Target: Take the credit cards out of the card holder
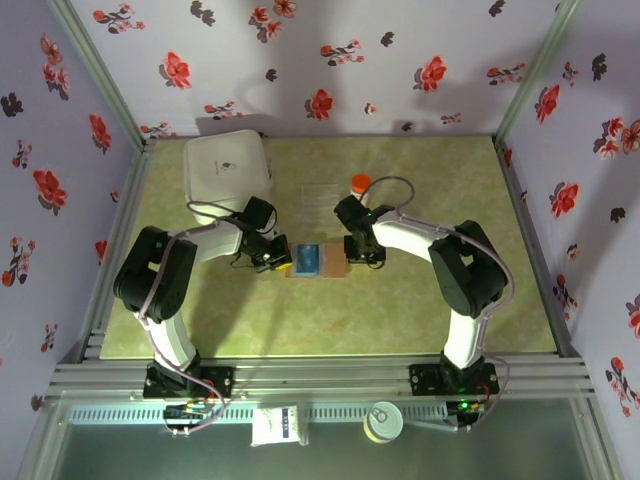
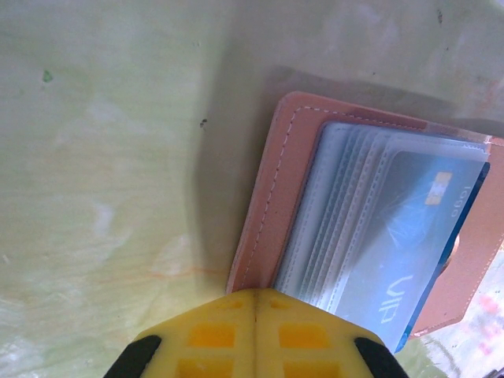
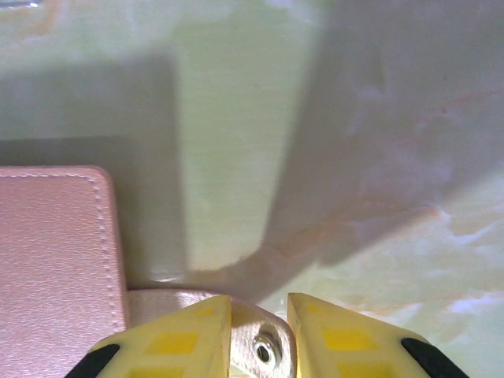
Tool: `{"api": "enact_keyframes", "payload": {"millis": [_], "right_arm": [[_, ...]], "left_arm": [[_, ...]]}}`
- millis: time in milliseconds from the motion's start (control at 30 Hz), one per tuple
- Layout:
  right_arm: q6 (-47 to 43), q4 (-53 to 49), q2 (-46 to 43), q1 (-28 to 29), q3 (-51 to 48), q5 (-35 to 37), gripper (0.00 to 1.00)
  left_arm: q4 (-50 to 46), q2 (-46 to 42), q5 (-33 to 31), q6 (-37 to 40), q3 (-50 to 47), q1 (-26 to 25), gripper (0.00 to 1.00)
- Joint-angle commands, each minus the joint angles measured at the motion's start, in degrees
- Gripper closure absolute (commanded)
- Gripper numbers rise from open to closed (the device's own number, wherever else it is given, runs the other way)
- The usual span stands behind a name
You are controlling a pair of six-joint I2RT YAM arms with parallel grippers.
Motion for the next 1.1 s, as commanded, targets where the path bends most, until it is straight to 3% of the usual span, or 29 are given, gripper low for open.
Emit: {"api": "enact_keyframes", "payload": {"millis": [0,433,633,867,1067], "right_arm": [[-0.3,-2.9,-1.3,-0.8,-1.4,2.9,0.75],[-1.1,-3.9,0.6,-0.9,-1.1,4.3,0.67],[-1.3,-5.3,-3.2,-0.9,0.9,2.4,0.65],[0.5,-6.2,-7.4,-0.4,4.0,-2.6,0.61],[1.8,-5.9,-7.6,1.7,7.4,-4.5,0.61]], "left_arm": [[-3.8,1.5,-3.2,0.2,-2.3,0.1,1.0],[-4.4,-0.8,-3.0,-0.4,-3.1,-0.2,1.0],[-4.4,-2.8,-3.0,-0.9,-1.2,-0.3,1.0],[-5.6,-5.4,-2.8,-1.0,2.7,-0.2,0.9],[-4.7,-6.2,-1.2,-1.3,4.1,-0.4,0.88]]}}
